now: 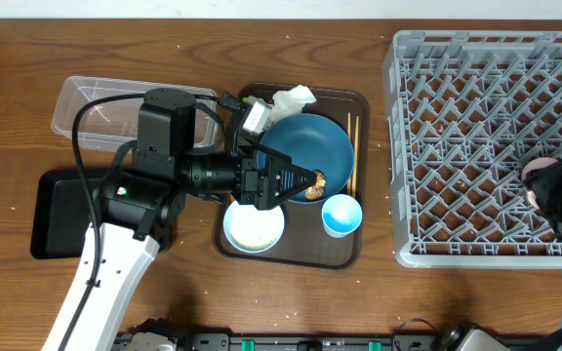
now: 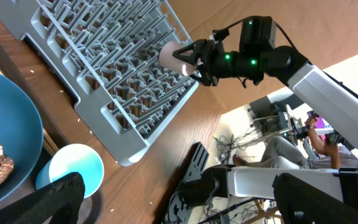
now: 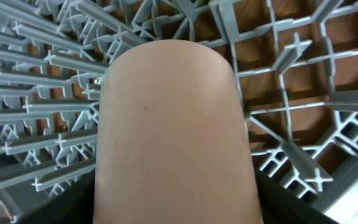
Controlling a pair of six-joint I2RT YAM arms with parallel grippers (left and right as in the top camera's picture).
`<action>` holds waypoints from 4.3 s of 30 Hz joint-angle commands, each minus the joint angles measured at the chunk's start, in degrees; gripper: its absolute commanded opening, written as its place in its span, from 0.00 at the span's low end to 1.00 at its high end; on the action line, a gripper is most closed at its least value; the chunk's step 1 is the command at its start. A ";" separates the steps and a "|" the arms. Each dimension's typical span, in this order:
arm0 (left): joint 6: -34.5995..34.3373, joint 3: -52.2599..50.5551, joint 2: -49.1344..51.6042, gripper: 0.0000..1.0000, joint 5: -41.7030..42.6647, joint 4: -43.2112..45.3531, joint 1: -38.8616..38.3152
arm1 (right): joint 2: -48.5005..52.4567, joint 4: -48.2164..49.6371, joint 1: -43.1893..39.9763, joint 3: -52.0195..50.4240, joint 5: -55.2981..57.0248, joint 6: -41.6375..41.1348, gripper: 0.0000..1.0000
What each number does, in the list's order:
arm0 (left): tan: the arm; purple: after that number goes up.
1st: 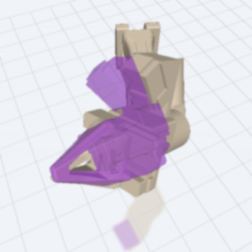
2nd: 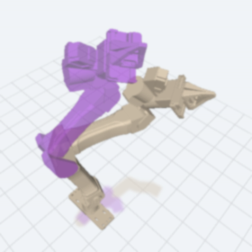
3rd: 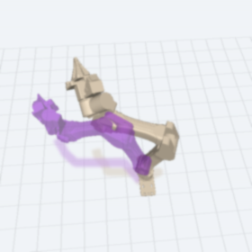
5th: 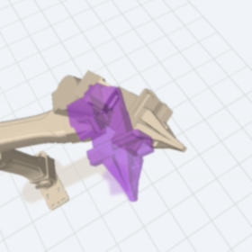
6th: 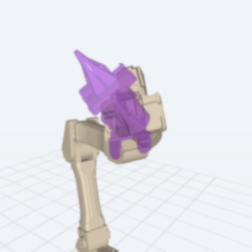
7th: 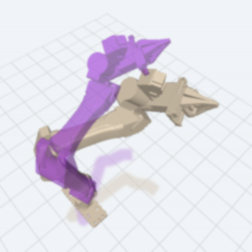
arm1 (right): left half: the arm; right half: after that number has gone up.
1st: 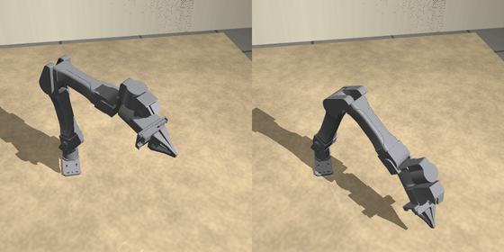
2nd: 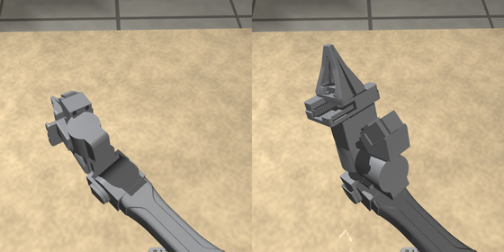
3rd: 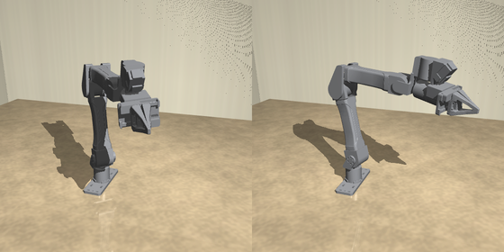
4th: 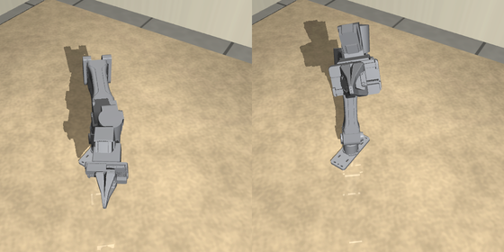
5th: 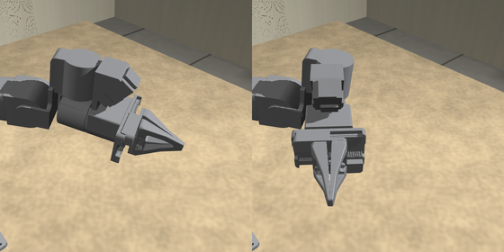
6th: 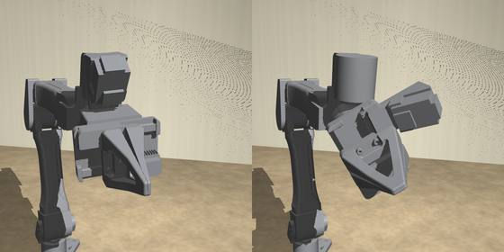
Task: Sort waste into correct bins and load items into the dishwasher rack
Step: 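Carry the pink cup with the right gripper into the dish rack, then grasp the light-blue cup with the left gripper, then hand the light-blue cup from the left to the right gripper, then place the light-blue cup in the dish rack with the right gripper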
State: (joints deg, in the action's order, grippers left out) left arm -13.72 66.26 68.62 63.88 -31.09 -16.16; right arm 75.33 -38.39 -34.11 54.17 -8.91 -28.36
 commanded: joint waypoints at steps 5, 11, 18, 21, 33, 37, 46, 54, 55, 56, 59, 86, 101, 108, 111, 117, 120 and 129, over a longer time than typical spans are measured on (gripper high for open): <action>-0.28 0.72 -0.48 0.98 -0.31 -0.11 0.24 | 0.85 0.85 -0.79 2.64 -3.28 -1.81 0.80; -0.24 0.72 -0.48 0.98 -3.50 -1.05 0.22 | 0.66 -4.83 -0.79 11.58 -7.26 -1.01 0.81; 4.33 0.72 -0.42 0.98 -26.47 -10.21 -3.67 | -1.20 -12.59 1.09 18.18 -23.71 9.14 0.79; 4.24 0.33 1.14 0.93 -42.84 -12.66 -11.04 | -3.43 -17.44 3.76 18.18 -26.03 12.90 0.81; -4.11 0.17 20.90 0.75 -60.28 -4.59 -25.64 | -4.17 -22.51 13.75 17.97 -21.59 14.34 0.87; -5.73 0.17 26.18 0.75 -59.84 -1.29 -26.69 | -4.17 -22.91 14.84 17.97 -20.87 14.84 0.88; -7.89 0.17 31.80 0.25 -56.59 -0.98 -27.21 | -4.17 -22.97 15.02 17.97 -20.87 15.19 0.88; -8.02 0.94 27.39 0.06 -52.09 -3.19 -25.18 | -4.17 -23.41 15.02 17.97 -20.90 16.37 0.89; -8.02 1.01 25.62 0.06 -51.08 -3.63 -24.33 | -4.17 -23.69 15.02 17.97 -20.90 16.98 0.89; -8.00 1.01 23.54 0.06 -49.88 -4.07 -23.28 | -4.17 -23.91 15.02 17.97 -20.92 18.03 0.89; -6.27 1.01 16.94 0.06 -43.69 -5.16 -18.75 | -4.20 -24.81 15.04 17.97 -21.27 21.88 0.89; -0.96 0.98 6.84 0.06 12.17 2.19 0.46 | -4.17 -9.16 48.98 17.94 -57.07 39.56 0.82; -4.07 0.98 6.84 0.79 12.20 5.86 0.52 | -6.03 -10.80 47.34 17.94 -34.23 29.79 0.56; -4.15 0.98 6.84 0.99 11.06 6.43 0.52 | -8.04 -15.45 31.67 17.94 -21.40 22.14 0.56; -4.15 0.98 6.84 0.99 11.06 6.40 0.52 | -7.69 -16.48 22.73 17.94 -17.18 19.08 0.56; -4.13 0.98 6.84 0.99 10.88 6.40 0.50 | -5.64 -15.67 3.69 17.94 -14.64 10.51 0.57; -4.13 0.98 6.84 0.99 10.88 6.38 0.50 | -3.91 -14.99 -4.42 17.94 -14.53 6.60 0.57; -4.13 0.98 6.84 0.99 10.86 6.36 0.50 | 6.08 -13.64 -17.51 17.94 -14.47 -4.17 0.57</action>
State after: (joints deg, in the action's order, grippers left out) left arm -18.20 66.46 76.16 73.58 -25.04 -15.70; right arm 78.85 -52.05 -49.80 71.53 -23.20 -27.27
